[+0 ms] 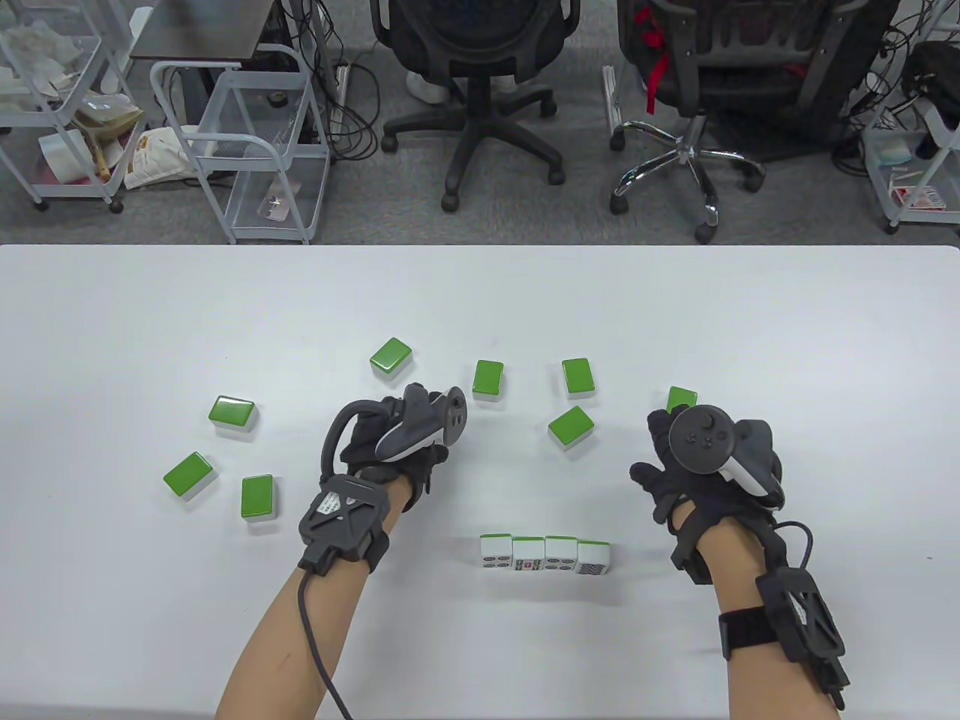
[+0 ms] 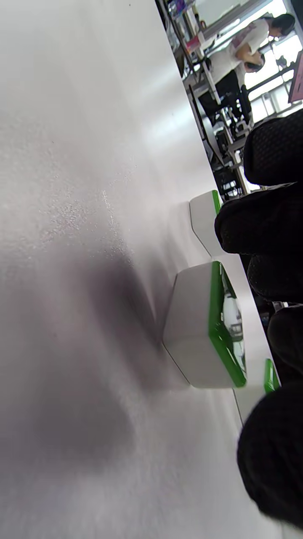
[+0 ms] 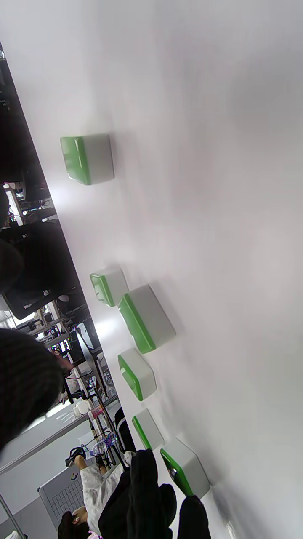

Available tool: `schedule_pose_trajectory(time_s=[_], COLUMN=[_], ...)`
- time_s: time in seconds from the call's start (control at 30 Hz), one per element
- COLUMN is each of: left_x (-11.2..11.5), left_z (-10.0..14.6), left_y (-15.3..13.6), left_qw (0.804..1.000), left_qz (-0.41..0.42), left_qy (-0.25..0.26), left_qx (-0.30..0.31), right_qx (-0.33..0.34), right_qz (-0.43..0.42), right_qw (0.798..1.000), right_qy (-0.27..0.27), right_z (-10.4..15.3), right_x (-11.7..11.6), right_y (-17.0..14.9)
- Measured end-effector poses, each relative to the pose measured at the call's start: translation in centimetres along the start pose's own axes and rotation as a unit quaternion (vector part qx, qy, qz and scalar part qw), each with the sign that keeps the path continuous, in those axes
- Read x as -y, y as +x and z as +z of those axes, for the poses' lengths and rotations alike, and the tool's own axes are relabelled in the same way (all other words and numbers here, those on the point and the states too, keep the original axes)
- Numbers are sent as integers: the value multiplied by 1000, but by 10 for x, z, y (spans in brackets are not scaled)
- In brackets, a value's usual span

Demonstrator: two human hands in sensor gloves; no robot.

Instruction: Stand mahjong tiles upright in a row

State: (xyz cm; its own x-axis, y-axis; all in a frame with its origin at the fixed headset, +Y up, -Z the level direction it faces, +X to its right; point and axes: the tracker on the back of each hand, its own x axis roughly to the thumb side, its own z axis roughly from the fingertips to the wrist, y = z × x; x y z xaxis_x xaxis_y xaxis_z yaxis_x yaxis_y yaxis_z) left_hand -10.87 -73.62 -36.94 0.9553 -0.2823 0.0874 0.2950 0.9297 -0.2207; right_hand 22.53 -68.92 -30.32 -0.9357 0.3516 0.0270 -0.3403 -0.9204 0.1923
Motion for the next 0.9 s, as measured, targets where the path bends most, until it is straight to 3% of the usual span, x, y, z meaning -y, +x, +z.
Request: schedule_pose_trajectory(time_s=[0.17,0.33,0.47,0.67,0.9], left_x=[10,10,4,-17,-6], left_z=[-17,-19,-12,25,76], left_y=[9,14,12,7,20], left_qw=[1000,999,999,984,937], left_qz=[4,-26,-1,60,89], left_qy=[-24,16,-19,-90,-207], left_qx=[-11,-9,27,143,265], right_qx=[1,4,4,2,3], right_qz=[2,4,-1,-11,-15], right_qw=[1000,1000,1000,1000,1000], right_qy=[2,0,1,1,10], right_z=[1,0,1,1,2], right_x=[0,2,3,4,2], right_y=[0,1,-1,-3,-2])
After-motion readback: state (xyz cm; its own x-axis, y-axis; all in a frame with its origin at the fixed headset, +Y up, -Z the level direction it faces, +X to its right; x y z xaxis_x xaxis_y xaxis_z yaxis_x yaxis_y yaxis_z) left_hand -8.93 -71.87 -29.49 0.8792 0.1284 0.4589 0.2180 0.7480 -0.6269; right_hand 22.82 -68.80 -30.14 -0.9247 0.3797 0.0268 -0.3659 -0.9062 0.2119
